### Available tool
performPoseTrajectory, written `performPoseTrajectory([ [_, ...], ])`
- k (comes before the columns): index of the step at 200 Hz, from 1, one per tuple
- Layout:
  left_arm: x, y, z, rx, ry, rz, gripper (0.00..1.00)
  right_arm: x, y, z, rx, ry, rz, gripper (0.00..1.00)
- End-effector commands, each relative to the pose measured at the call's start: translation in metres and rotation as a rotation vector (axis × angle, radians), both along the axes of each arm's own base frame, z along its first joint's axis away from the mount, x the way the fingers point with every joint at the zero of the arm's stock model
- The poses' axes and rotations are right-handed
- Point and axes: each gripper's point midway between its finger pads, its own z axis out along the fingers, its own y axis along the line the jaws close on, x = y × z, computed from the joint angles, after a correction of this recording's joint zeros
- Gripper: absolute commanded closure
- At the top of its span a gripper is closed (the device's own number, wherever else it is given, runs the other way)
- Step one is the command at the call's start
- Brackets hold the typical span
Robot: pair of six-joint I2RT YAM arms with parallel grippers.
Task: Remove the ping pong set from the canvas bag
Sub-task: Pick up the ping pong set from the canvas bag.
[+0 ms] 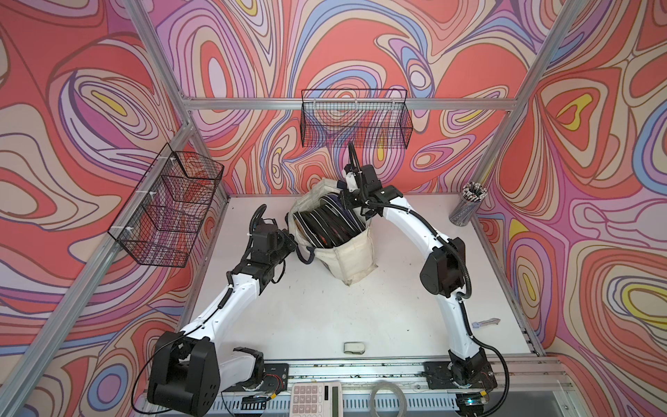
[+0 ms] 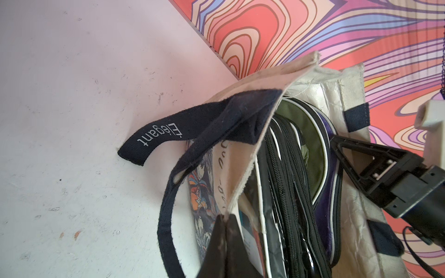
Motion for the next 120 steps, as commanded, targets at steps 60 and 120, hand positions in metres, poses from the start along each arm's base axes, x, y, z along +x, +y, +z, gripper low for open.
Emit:
performPoseTrajectory([
  [60, -0.004, 0.006, -0.002, 0.015, 0.011, 0.014, 1.00, -0.009, -0.009, -0.045, -0.166, 0.028, -0.042, 0.73],
  [120, -0.001, 0.008, 0.000, 0.003, 0.002, 0.023, 1.00, -0.022, 0.010, -0.028, -0.197, -0.017, -0.017, 1.00],
])
